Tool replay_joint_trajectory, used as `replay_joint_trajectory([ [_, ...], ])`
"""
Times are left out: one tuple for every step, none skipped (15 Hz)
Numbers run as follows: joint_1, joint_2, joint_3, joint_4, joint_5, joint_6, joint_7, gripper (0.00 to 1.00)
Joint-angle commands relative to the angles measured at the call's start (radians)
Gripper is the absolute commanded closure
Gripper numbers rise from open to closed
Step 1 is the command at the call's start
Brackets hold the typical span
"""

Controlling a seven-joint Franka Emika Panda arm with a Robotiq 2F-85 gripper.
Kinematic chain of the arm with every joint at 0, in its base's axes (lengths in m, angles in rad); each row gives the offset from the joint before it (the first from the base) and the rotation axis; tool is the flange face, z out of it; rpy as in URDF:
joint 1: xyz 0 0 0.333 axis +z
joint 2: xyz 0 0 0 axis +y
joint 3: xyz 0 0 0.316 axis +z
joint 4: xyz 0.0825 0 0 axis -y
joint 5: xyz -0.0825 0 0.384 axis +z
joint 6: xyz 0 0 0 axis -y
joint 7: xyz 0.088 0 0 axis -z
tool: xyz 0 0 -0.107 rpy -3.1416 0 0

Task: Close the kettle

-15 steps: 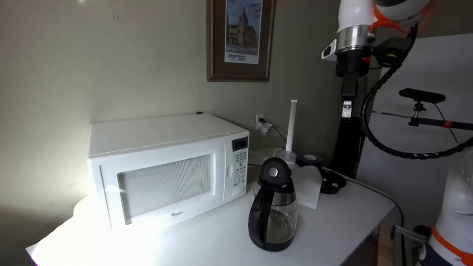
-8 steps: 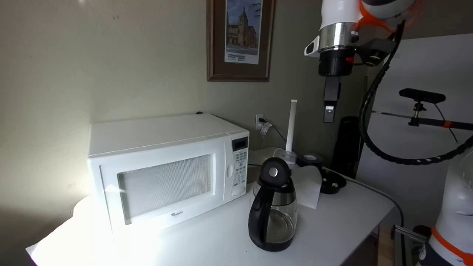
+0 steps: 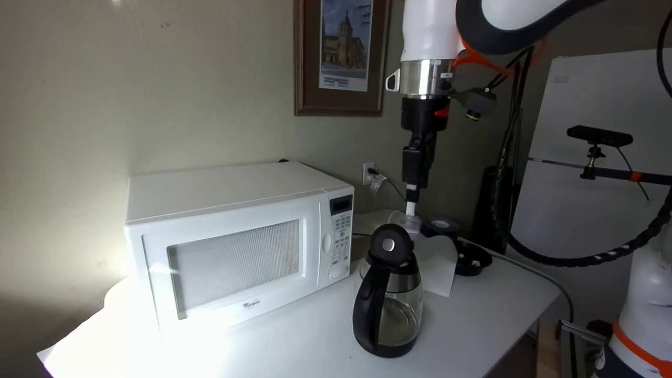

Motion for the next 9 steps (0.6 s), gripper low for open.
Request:
replay_joint_trajectory([
  [-0.020,0.078,0.038,0.008,-0.103,0.030,0.107,0.58],
  [-0.022,0.095,0.043,0.007,-0.129,0.035,0.133,0.66],
  [-0.022,0.112,0.047,0.007,-0.149,0.044,0.156,0.73],
  [-0.020,0.128,0.047,0.007,-0.160,0.051,0.175,0.81],
  [-0.018,0.142,0.049,0.007,-0.173,0.059,0.193,0.89],
  [-0.015,0.157,0.050,0.006,-0.181,0.070,0.206,0.96],
  [-0.013,0.169,0.050,0.007,-0.189,0.079,0.220,1.00],
  [-0.013,0.184,0.051,0.007,-0.199,0.089,0.231,1.00],
  [-0.012,0.196,0.051,0.008,-0.205,0.098,0.241,1.00],
])
